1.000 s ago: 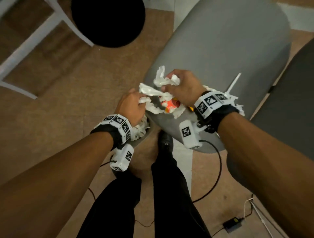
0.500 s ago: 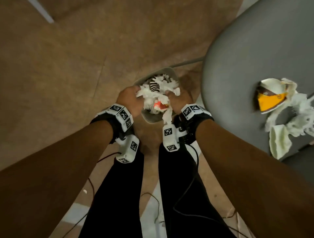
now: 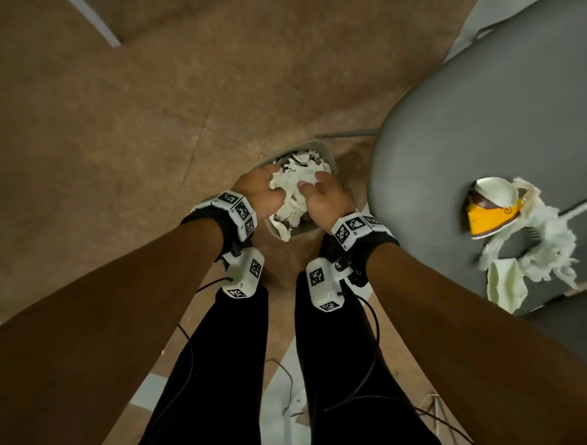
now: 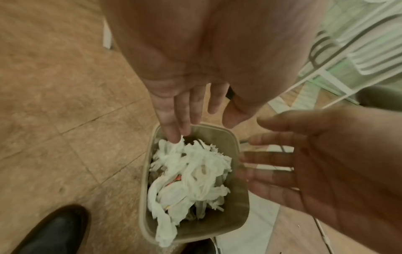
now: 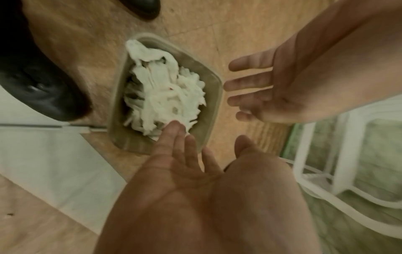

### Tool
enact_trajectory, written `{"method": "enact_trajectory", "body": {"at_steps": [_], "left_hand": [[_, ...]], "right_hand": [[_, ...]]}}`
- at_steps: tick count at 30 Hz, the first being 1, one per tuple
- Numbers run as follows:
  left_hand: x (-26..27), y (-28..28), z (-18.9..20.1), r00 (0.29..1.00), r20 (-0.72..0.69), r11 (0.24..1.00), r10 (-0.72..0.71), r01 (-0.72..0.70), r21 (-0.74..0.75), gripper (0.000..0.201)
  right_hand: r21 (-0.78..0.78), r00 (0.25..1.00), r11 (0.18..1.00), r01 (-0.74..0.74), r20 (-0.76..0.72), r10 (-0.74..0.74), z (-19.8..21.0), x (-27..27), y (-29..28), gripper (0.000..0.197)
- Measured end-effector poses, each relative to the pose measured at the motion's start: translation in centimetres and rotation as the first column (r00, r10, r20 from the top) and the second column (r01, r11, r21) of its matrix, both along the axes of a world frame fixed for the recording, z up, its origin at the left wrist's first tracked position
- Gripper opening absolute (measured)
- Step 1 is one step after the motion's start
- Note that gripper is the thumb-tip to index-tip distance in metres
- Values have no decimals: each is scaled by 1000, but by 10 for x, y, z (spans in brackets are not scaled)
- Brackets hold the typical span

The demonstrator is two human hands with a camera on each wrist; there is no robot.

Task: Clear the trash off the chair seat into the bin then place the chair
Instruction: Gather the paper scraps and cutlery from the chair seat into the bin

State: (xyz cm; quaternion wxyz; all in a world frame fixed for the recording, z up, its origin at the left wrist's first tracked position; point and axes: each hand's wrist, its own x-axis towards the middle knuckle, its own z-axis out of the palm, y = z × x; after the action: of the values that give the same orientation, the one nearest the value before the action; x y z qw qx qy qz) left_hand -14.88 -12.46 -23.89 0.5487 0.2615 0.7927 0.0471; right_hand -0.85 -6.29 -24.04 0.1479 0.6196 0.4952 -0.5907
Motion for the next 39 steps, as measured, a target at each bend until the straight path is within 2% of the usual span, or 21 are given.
{"method": "enact_trajectory", "body": {"at_steps": [4, 7, 9, 11, 13, 14, 15, 16, 18, 20, 21, 22, 25, 27, 29, 33, 39], "left_hand": [[2, 37, 43, 995, -48, 990, -82, 87, 109, 39], [16, 79, 64, 962, -175, 938, -210, 248, 242, 28], [37, 110, 74, 924, -293, 875, -246, 342, 343, 22], [68, 137, 85, 898, -349, 794, -267, 410, 449, 22], [106, 157, 94, 889, -326, 728, -321, 452, 516, 35], [126, 164, 98, 871, -308, 690, -383, 491, 532, 47], [147, 169, 103, 828, -305, 632, -470, 557, 538, 61], [168, 171, 106, 753, -323, 554, -573, 647, 524, 74], [209, 170, 108, 508, -388, 340, -769, 839, 424, 97], [239, 167, 105, 241, -451, 112, -859, 949, 294, 109], [249, 165, 103, 145, -467, 35, -873, 971, 235, 108], [255, 164, 100, 85, -470, -4, -879, 983, 186, 105], [262, 161, 99, 27, -492, -40, -870, 991, 126, 78], [260, 162, 101, 60, -491, -27, -869, 986, 167, 55], [255, 163, 103, 80, -485, -14, -871, 982, 188, 45], [247, 160, 106, 97, -488, 21, -867, 987, 158, 39], [244, 150, 100, 115, -557, 30, -823, 987, 158, 34]], "right_hand": [[79, 976, 993, -92, -189, 105, 55, 2, 21, 53], [221, 962, 974, -52, -252, 109, 97, 20, 52, 45], [336, 965, 940, 51, -258, 40, 118, 47, 75, 40], [428, 965, 882, 194, -246, -93, 133, 87, 96, 34], [527, 954, 796, 298, -181, -238, 143, 137, 113, 28], [591, 951, 750, 297, -107, -292, 145, 164, 119, 29], [649, 946, 719, 249, -3, -325, 147, 193, 122, 32], [678, 930, 714, 175, 124, -346, 146, 221, 123, 38], [613, 878, 786, 80, 329, -347, 143, 268, 120, 54], [489, 884, 870, 69, 373, -280, 136, 297, 112, 73], [433, 899, 900, 52, 373, -231, 133, 305, 107, 84], [383, 909, 923, 22, 378, -178, 129, 311, 104, 94], [273, 922, 959, -79, 386, -34, 117, 315, 94, 116], [261, 921, 957, -127, 390, 16, 109, 313, 90, 121], [306, 912, 942, -139, 411, 1, 102, 310, 90, 112], [453, 927, 882, -129, 370, -55, 92, 297, 96, 69], [487, 933, 873, 17, 306, -188, 88, 288, 101, 52]]}}
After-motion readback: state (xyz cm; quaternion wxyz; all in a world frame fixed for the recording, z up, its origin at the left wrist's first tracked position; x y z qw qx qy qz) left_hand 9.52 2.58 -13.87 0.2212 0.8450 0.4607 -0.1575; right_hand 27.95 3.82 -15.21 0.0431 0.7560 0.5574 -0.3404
